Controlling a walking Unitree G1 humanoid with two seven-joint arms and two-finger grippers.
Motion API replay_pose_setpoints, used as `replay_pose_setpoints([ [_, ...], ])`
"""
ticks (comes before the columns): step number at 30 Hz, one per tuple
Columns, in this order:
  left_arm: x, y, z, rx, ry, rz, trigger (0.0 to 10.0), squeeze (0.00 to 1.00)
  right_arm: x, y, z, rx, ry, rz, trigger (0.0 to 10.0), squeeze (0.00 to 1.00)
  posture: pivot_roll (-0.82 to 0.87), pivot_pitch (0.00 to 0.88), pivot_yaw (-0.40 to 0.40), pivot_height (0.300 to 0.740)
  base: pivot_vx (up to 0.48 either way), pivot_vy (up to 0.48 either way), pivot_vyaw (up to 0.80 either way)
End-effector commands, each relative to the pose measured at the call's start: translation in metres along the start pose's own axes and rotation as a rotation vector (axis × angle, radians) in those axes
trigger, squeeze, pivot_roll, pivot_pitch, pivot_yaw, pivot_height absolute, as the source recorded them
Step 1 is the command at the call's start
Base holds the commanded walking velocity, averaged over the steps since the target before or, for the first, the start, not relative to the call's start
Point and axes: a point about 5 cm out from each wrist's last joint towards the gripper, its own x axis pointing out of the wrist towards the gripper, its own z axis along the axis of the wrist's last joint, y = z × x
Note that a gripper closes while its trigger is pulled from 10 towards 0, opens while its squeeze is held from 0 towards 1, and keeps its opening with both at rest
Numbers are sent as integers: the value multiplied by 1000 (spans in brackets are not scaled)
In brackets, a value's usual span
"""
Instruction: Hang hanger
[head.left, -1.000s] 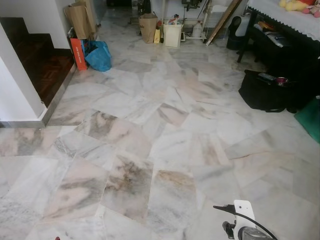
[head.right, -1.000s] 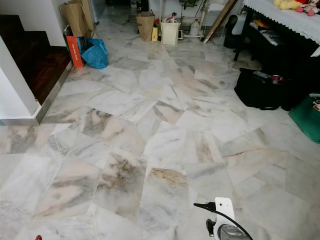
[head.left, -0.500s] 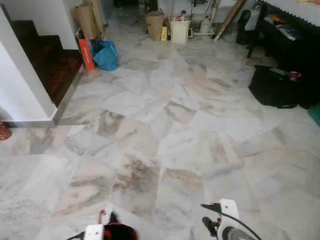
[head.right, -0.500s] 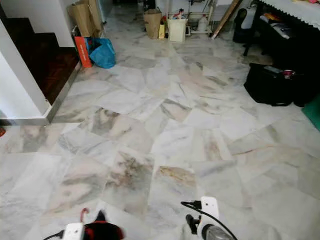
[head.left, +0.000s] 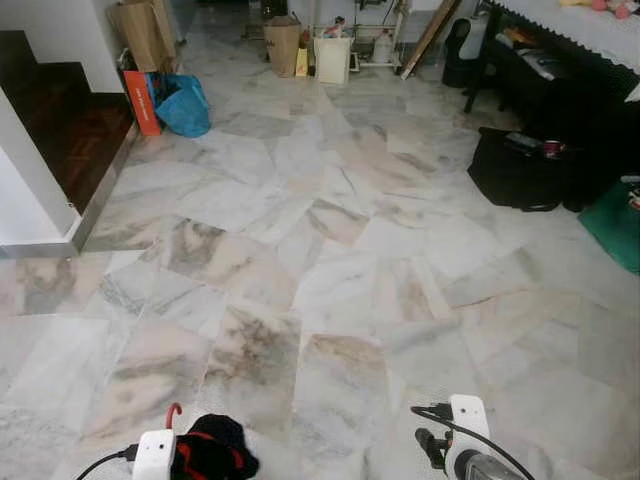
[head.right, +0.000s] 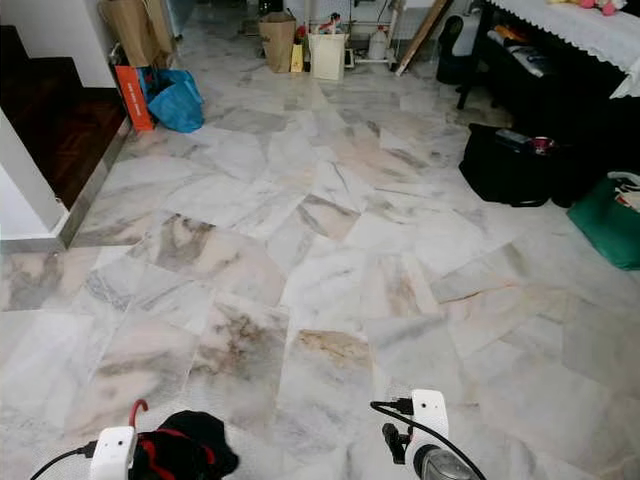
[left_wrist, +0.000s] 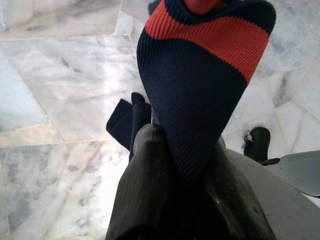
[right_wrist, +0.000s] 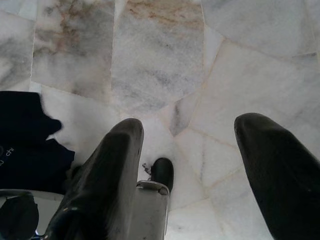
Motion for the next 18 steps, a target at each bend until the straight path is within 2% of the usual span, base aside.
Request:
replay_pose_setpoints([
  [1,-3,5,-12,-13,23,20,10000,0,0,-4,2,-14,-2,-14,10000,0,33,0,-70,716,0,0,0],
  [7,-4,-15,-27,-16,1,8,10000,0,-2,-6,-4,4,11,-35,10000,0,61,0,-81,716,0,0,0],
  [18,-1,-23,-22,16,-9,-1,10000,0,-5,-11,-16,61,9,-50,10000,0,69,0,-78,716,0,0,0],
])
